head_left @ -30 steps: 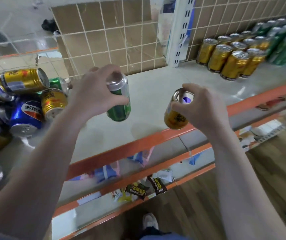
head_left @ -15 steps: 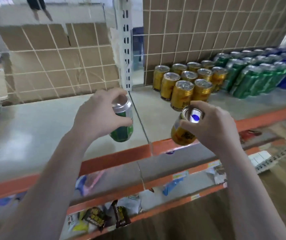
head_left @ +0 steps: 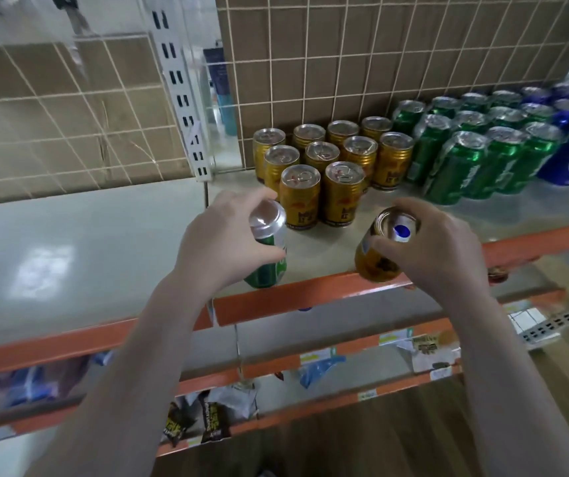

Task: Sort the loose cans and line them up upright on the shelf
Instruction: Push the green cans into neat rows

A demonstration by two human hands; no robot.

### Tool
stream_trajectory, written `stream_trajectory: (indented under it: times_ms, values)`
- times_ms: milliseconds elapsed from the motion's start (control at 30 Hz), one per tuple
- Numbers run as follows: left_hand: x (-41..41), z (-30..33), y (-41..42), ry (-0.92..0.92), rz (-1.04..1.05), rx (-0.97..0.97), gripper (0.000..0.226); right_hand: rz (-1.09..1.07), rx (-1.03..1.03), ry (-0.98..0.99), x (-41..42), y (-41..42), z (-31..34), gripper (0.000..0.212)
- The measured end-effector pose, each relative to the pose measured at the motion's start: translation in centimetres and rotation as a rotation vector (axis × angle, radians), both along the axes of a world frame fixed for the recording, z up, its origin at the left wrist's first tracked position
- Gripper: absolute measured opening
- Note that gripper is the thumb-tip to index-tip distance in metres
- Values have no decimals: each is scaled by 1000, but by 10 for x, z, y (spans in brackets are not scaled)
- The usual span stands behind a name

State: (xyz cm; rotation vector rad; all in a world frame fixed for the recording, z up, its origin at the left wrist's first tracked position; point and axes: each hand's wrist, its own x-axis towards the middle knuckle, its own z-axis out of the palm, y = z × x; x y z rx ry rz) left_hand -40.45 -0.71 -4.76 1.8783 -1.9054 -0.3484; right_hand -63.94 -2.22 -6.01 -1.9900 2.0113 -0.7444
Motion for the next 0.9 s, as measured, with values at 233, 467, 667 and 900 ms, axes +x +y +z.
stream_trajectory:
  times_ms: [233,467,667,900]
  values:
    - [-4,-4,-6,-47,23,-7,73,7,-15,-1,-4,-28,-4,60]
    - [-25,-7,-17,-44,90,53,71,85,15,58,-20,-63,-6,61]
    - [-46,-5,-29,-11,200,118,66,229,27,62,-43,-90,-12,61]
    - [-53,-8,-33,9,287,161,66,338,158,-511,-59,-91,-44,102]
